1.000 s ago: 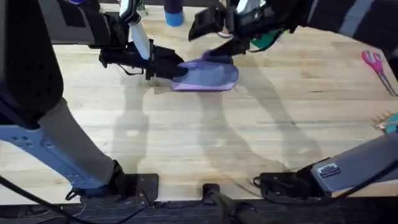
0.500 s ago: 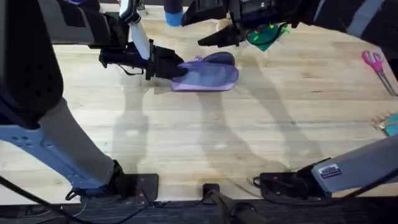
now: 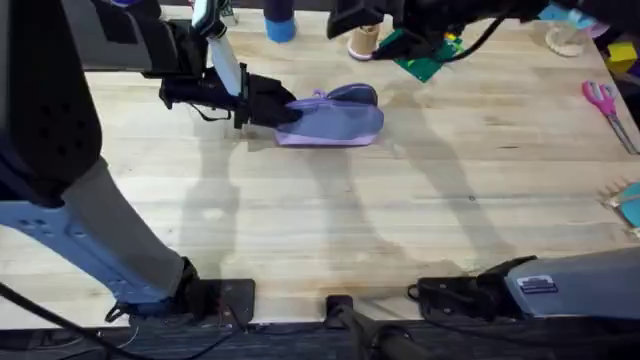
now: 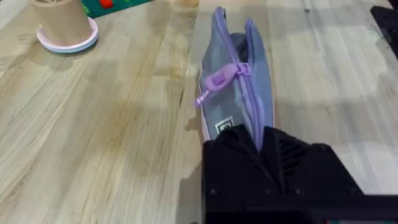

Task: Unzip the bag, pick up the pens from the table one at a time and place them inside, then zip the bag closed.

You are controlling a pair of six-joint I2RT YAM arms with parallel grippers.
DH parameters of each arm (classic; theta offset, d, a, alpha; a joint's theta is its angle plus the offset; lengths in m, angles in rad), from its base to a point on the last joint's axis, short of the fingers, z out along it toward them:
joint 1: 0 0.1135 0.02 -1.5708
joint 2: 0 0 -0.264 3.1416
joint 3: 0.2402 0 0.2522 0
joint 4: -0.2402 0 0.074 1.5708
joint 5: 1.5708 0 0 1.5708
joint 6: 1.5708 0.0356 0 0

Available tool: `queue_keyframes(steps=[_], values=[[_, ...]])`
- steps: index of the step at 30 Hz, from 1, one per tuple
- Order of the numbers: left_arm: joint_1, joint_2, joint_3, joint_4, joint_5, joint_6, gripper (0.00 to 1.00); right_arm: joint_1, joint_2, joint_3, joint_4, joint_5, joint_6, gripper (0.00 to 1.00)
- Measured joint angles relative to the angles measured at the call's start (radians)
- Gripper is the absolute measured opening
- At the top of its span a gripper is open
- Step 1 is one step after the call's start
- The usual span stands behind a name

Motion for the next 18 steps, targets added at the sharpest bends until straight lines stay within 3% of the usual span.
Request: queue_keyframes(steps=[6, 18], values=[[0.000, 0.000, 0.000, 0.001, 0.000, 0.000, 0.043, 0.086, 0.035, 0.197, -0.146, 0.239, -0.097, 0.995], [0.000, 0.000, 0.000, 0.001, 0.000, 0.000, 0.043, 0.154, 0.253, 0.576, -0.422, 0.325, -0.159, 0.995]])
